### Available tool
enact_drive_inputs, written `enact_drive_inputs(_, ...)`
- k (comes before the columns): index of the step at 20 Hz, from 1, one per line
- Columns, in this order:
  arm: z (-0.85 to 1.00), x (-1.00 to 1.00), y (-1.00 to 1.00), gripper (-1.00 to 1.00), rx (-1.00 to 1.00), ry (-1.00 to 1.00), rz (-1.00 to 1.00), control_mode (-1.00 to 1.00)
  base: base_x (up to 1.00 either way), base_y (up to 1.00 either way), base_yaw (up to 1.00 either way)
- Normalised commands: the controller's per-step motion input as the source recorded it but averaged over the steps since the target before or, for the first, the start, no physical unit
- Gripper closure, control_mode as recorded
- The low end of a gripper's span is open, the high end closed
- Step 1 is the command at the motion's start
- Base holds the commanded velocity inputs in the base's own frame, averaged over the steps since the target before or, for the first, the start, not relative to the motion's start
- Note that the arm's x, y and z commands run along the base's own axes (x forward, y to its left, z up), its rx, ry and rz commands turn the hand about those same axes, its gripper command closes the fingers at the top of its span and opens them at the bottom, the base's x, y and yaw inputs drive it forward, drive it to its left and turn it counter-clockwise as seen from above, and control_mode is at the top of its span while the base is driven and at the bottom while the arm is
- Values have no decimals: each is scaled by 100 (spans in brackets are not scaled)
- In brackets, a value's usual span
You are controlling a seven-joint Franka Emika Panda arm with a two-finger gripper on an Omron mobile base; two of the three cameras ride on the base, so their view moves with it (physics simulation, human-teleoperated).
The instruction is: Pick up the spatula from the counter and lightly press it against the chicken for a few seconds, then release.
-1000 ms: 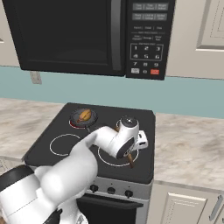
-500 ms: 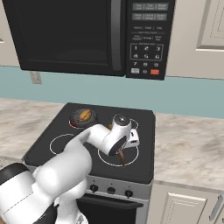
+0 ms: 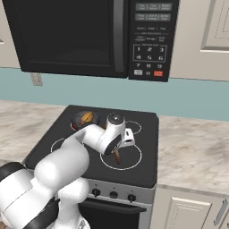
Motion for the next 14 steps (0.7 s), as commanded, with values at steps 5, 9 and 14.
enact_drive_inputs(5, 0, 29, 20, 100, 0, -1, 3, -100, 0, 0, 0)
enact_drive_inputs(9, 0, 25, 10, 100, 0, -1, 4, -100, 0, 0, 0)
enact_drive_inputs(14, 0, 19, 14, 100, 0, 0, 6, -100, 0, 0, 0)
